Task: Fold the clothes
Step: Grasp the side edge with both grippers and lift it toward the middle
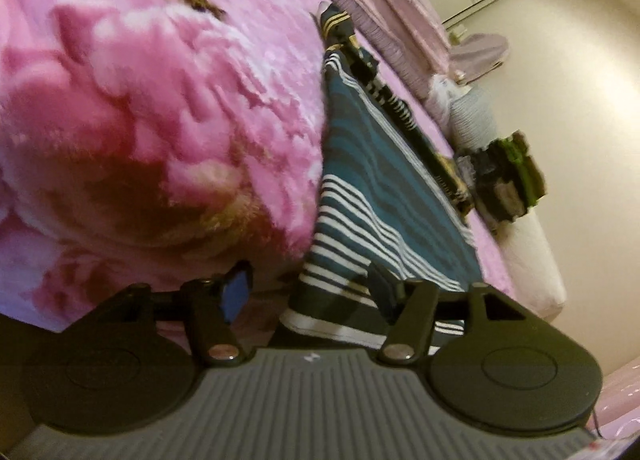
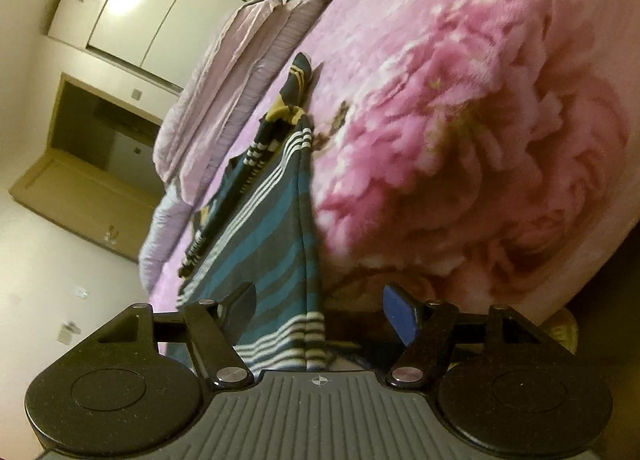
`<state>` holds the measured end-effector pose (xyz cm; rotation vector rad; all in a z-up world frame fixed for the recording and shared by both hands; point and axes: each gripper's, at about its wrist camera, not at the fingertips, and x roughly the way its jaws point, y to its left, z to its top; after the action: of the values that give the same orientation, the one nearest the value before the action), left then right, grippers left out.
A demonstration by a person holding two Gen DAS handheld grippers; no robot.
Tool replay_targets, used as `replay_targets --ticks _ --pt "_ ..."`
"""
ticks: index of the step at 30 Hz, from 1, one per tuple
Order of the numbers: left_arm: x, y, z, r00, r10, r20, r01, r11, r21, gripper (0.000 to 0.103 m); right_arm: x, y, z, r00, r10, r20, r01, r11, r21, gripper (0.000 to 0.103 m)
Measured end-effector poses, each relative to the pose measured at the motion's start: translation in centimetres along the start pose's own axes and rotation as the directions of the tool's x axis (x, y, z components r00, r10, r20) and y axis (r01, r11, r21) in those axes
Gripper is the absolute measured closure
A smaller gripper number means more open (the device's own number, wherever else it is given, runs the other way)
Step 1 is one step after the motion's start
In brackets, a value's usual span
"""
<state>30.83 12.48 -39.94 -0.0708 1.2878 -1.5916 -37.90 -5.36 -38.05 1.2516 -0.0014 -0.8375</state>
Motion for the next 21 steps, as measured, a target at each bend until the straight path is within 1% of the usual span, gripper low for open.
replay_targets --ticks 3,4,5,6,7,8,9,10,11,12,13,14,15,16,18,21 --pt "0.8 0.5 -0.3 0.999 -0.037 0.000 0.037 0.999 -0.020 0.041 1.6 0.5 0.2 0.998 0.053 -0.021 -0.053 0.999 0.006 0.036" --pt "1.2 0.7 -0.5 0.999 -0.053 -0.005 0.052 0.998 -0.027 0.041 2.0 0.7 0.2 0.997 0.069 -0.027 -0.069 0.998 0.006 0.042" --pt "1.5 0.7 -0.6 0.998 -0.065 -0.013 0.064 0.997 -0.033 0.041 2.5 1.0 0.3 0.995 0.089 -0.047 -0.088 0.996 0.013 0.050" --pt "1.8 0.7 -0.7 0.996 -0.085 -0.022 0.084 0.996 -0.033 0.042 2.8 1.1 0.2 0.993 0.099 -0.063 -0.098 0.995 0.020 0.052" --pt "1.9 0.6 -0.8 0.994 -0.105 -0.029 0.104 0.994 -0.029 0.048 3.0 1.4 0.2 0.991 0.106 -0.087 -0.104 0.994 0.023 0.055" --pt "2.0 0.4 -0.8 0.991 -0.126 -0.039 0.126 0.992 -0.018 0.051 3.0 1.6 0.0 0.987 0.115 -0.112 -0.113 0.993 0.021 0.058" --pt "2.0 0.2 -0.9 0.989 -0.138 -0.046 0.138 0.990 -0.002 0.058 2.9 1.9 -0.2 0.985 0.116 -0.131 -0.115 0.993 0.020 0.060" --pt "1.9 0.0 -0.8 0.988 -0.147 -0.053 0.148 0.989 0.015 0.067 2.6 2.1 -0.6 0.982 0.115 -0.149 -0.113 0.993 0.020 0.063" --pt "1.7 -0.1 -0.8 0.986 -0.154 -0.059 0.156 0.987 0.028 0.072 2.2 2.3 -1.0 0.979 0.123 -0.165 -0.121 0.992 0.019 0.067" --pt "1.4 -0.1 -0.8 0.986 -0.157 -0.061 0.159 0.987 0.036 0.084 1.8 2.5 -1.4 0.976 0.128 -0.176 -0.127 0.992 0.016 0.069" --pt "1.0 -0.1 -0.6 0.987 -0.153 -0.057 0.155 0.987 0.043 0.093 1.3 2.8 -1.9 0.974 0.124 -0.188 -0.125 0.992 0.009 0.074" --pt "0.7 -0.1 -0.6 0.988 -0.147 -0.050 0.149 0.988 0.046 0.095 0.7 3.0 -2.3 0.974 0.119 -0.191 -0.122 0.993 0.001 0.087" --pt "0.3 -0.1 -0.5 0.989 -0.140 -0.044 0.142 0.989 0.044 0.095 0.2 3.1 -2.6 0.974 0.121 -0.191 -0.123 0.992 0.001 0.093" --pt "-0.1 -0.1 -0.4 0.990 -0.136 -0.039 0.138 0.990 0.043 0.095 -0.3 3.3 -2.8 0.976 0.112 -0.184 -0.115 0.993 -0.003 0.095" --pt "-0.7 -0.9 -0.3 0.992 -0.124 -0.027 0.125 0.990 0.057 0.096 -1.1 3.9 -3.0 0.981 0.103 -0.163 -0.107 0.994 -0.012 0.097" --pt "-1.7 -2.3 0.0 0.989 -0.148 0.005 0.148 0.986 0.072 0.097 -2.0 5.1 -2.4 0.984 0.119 -0.134 -0.122 0.992 -0.013 0.097"
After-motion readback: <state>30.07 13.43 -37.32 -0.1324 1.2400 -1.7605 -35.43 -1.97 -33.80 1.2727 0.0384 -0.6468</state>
